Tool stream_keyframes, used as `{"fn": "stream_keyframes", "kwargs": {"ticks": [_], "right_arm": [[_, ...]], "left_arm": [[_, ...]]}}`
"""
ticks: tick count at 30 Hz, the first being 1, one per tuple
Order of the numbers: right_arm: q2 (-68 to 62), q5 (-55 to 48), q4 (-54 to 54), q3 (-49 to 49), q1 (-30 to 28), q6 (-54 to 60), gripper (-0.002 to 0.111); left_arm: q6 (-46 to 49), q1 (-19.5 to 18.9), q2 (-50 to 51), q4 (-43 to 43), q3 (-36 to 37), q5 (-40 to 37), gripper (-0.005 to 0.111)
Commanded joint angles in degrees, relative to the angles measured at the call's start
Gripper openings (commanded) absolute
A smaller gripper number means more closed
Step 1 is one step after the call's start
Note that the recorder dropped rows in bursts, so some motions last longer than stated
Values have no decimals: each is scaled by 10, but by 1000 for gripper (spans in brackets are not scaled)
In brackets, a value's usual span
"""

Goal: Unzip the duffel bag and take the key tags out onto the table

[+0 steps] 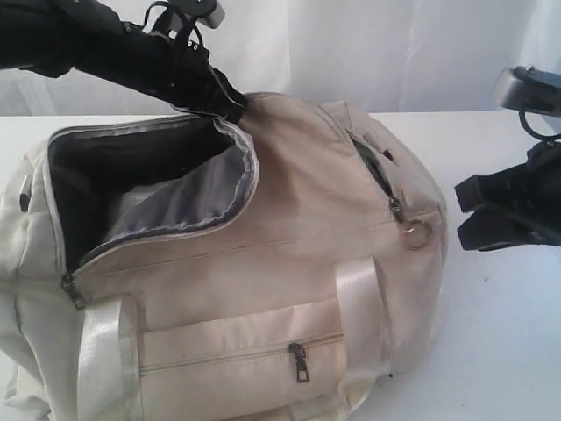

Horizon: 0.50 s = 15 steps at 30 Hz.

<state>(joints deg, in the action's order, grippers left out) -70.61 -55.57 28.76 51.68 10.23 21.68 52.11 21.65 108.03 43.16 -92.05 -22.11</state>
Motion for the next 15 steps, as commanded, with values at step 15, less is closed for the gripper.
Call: {"fn": "stream_keyframes", "kwargs": {"ticks": [15], "right_arm": [[34, 4, -1, -3, -9, 26, 66]], "left_arm": [[-202, -10, -126, -218, -67, -337, 63]]}}
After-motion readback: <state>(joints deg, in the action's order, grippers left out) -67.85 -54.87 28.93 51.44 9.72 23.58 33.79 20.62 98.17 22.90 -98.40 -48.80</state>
